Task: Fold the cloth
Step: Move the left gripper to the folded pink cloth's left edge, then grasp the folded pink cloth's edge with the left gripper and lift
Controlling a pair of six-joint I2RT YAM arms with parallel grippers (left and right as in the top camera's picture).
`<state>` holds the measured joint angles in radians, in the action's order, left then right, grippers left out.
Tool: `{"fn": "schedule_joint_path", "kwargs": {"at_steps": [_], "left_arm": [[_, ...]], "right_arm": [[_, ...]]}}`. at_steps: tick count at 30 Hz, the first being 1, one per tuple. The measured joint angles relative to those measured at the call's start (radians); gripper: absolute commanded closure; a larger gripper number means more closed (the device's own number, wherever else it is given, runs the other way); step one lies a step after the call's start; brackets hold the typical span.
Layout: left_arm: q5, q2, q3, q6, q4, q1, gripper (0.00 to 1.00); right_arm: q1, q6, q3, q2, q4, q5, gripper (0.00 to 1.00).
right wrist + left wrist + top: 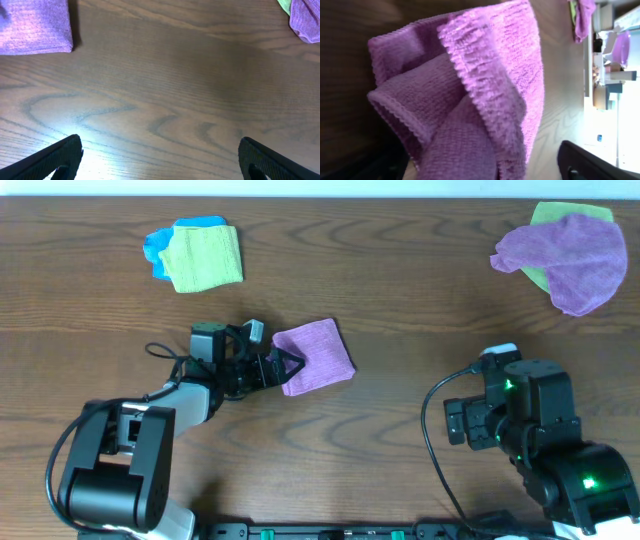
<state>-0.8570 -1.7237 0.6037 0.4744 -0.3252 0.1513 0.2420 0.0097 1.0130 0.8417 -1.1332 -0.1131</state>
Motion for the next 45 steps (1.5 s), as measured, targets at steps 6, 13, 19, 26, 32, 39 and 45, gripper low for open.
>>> {"fn": "schedule_joint_path", "kwargs": {"at_steps": [6, 13, 19, 26, 32, 39, 45], "left_arm": [[0.037, -0.050, -0.002, 0.054, -0.059, 0.031, 0.94], [0.041, -0.076, -0.003, 0.119, -0.150, 0.031, 0.94], [-0.002, -0.079, 0.037, 0.131, -0.171, 0.031, 0.94], [-0.026, -0.081, 0.220, 0.048, 0.104, 0.031, 0.94], [0.002, -0.081, 0.270, -0.063, 0.272, 0.031, 0.94], [0.063, -0.081, 0.273, -0.121, 0.414, 0.031, 0.94], [0.114, -0.081, 0.273, -0.137, 0.430, 0.037, 0.94]], "right_arm": [[0.000, 0.000, 0.000, 0.000, -0.006, -0.003, 0.01], [0.000, 0.000, 0.000, 0.000, -0.008, -0.011, 0.01], [0.000, -0.008, 0.000, 0.000, 0.001, -0.011, 0.01], [0.000, -0.015, 0.000, 0.000, 0.009, -0.012, 0.01], [0.000, -0.015, 0.000, 0.000, 0.013, -0.012, 0.01], [0.000, -0.015, 0.000, 0.000, 0.016, -0.013, 0.01], [0.000, -0.015, 0.000, 0.000, 0.017, -0.014, 0.01]]}}
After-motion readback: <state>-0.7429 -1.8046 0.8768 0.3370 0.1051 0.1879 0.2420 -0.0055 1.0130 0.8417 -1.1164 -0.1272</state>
